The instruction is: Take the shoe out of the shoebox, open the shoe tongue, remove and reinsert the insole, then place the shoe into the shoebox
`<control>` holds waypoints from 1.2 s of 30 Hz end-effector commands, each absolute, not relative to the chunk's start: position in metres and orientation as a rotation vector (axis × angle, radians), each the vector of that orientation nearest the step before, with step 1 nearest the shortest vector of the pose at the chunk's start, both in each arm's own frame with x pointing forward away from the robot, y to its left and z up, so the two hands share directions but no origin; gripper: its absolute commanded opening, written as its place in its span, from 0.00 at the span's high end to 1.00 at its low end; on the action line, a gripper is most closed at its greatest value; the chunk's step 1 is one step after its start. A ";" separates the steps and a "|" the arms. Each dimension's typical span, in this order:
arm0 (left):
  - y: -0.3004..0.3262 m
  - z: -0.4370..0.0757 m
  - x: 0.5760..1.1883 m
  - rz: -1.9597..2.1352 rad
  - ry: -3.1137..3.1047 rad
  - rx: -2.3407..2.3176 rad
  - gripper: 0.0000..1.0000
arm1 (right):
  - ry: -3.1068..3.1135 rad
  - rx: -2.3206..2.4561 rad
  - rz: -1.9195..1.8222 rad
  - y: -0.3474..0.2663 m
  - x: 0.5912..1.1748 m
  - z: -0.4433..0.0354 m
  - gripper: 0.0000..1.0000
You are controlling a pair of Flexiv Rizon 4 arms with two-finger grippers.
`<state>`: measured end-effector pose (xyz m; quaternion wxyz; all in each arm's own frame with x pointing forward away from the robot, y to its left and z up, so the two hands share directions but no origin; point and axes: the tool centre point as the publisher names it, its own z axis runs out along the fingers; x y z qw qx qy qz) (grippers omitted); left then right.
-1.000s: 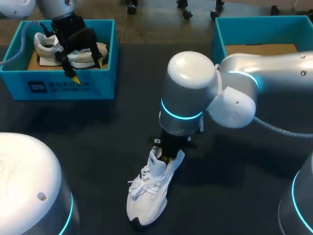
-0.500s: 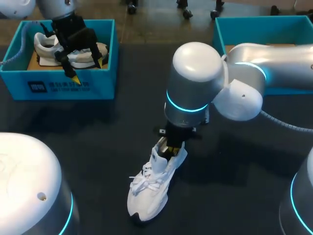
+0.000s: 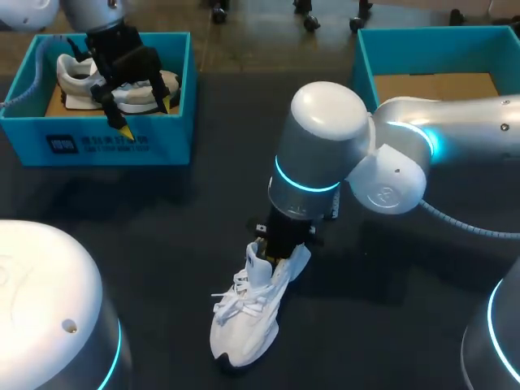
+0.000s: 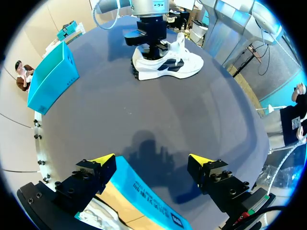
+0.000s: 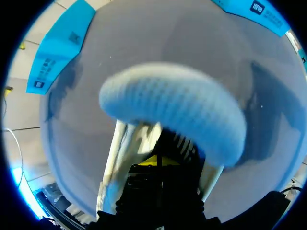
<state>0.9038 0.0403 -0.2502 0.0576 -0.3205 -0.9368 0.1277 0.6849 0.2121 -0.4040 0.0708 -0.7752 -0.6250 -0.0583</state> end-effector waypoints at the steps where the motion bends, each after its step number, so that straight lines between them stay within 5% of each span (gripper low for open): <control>1: 0.041 -0.250 0.904 0.383 -2.840 -0.973 0.00 | -1.661 -2.530 -0.155 0.226 0.668 -0.412 1.00; 31: 0.041 -0.250 0.904 0.383 -2.840 -0.973 0.00 | -1.633 -2.716 -0.279 0.183 0.673 -0.316 1.00; 36: 0.041 -0.250 0.904 0.383 -2.840 -0.973 0.00 | -1.567 -2.748 -0.267 0.183 0.678 -0.321 0.88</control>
